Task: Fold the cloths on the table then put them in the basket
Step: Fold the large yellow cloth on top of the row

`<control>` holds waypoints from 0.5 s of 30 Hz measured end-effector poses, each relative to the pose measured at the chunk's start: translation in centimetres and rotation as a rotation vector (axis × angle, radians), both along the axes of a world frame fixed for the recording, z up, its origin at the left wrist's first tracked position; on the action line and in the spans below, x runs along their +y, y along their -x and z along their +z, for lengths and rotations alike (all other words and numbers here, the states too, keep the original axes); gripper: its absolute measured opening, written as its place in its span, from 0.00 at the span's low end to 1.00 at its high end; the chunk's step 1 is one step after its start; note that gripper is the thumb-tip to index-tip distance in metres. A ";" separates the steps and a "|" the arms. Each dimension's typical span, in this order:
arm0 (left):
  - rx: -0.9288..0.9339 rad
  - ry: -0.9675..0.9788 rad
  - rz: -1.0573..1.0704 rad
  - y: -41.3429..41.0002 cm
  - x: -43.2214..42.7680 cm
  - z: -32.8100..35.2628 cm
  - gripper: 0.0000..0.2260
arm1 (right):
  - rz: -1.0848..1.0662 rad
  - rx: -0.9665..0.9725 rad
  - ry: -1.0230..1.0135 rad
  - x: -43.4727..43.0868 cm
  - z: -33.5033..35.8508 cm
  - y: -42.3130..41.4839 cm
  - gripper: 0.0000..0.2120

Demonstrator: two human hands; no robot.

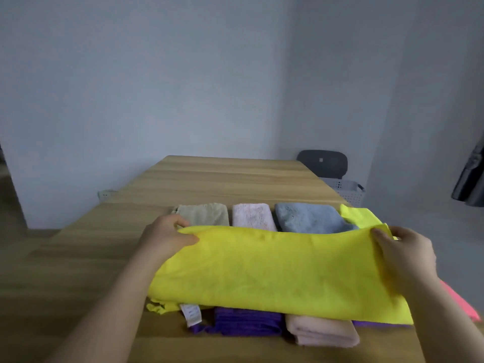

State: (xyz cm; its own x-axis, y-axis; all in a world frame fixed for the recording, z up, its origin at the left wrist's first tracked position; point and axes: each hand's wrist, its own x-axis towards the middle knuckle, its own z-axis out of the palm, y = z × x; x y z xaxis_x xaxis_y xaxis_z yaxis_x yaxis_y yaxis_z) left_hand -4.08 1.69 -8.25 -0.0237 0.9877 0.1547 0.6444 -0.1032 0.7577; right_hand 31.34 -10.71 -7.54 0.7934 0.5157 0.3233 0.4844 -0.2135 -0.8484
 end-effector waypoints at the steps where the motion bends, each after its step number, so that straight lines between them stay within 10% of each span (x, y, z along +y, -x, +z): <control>1: 0.010 0.028 0.018 -0.2 0.8 -0.6 0.11 | 0.017 0.001 0.046 0.8 -0.8 -0.2 0.11; 15: -0.096 0.027 0.050 0.6 4.0 -4.1 0.11 | 0.015 -0.072 0.250 3.1 -4.2 -1.4 0.10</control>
State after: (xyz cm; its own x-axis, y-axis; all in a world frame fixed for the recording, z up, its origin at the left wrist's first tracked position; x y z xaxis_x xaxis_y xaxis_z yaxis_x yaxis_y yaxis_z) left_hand -4.71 5.73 -12.31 -0.0864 0.9886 0.1232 0.5729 -0.0518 0.8180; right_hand 32.76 -7.62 -11.70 0.7645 0.5986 0.2393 0.5464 -0.4047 -0.7332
